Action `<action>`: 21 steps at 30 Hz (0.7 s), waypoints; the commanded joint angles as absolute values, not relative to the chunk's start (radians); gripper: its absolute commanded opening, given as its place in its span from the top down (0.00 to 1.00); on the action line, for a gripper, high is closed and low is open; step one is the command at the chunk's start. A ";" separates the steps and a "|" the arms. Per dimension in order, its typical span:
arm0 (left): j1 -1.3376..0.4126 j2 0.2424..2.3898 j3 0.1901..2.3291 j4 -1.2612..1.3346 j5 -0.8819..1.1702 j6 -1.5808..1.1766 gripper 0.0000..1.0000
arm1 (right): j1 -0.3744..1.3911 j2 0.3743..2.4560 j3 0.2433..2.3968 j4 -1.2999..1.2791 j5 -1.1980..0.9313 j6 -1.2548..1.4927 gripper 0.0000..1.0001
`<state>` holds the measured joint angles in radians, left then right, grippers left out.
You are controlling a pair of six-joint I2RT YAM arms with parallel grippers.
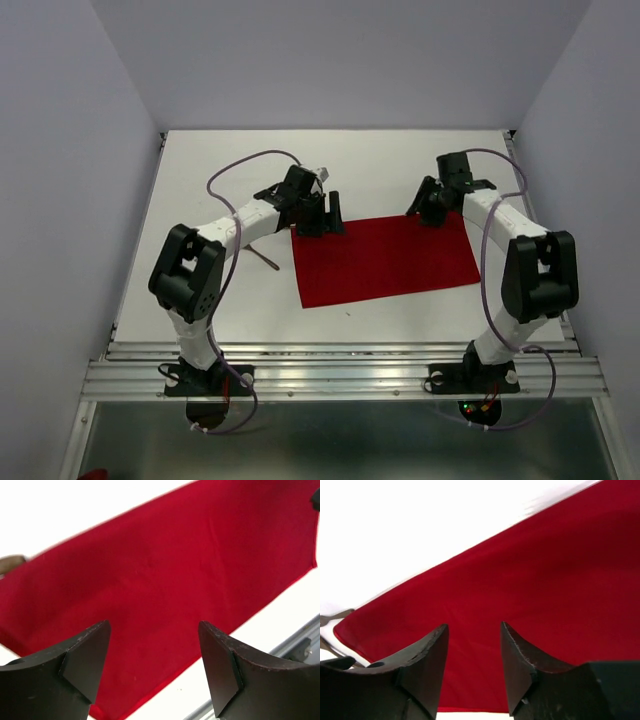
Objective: Fold the napkin into a case and place the utensils inside
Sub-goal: Smooth out the rectangle-folded napkin at the center of the board.
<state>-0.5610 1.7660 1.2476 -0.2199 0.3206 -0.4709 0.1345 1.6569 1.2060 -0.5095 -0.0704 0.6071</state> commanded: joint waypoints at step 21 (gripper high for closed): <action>-0.635 1.873 1.151 -0.135 0.370 -0.428 0.21 | 0.106 1.702 1.031 -0.459 -0.009 0.598 0.52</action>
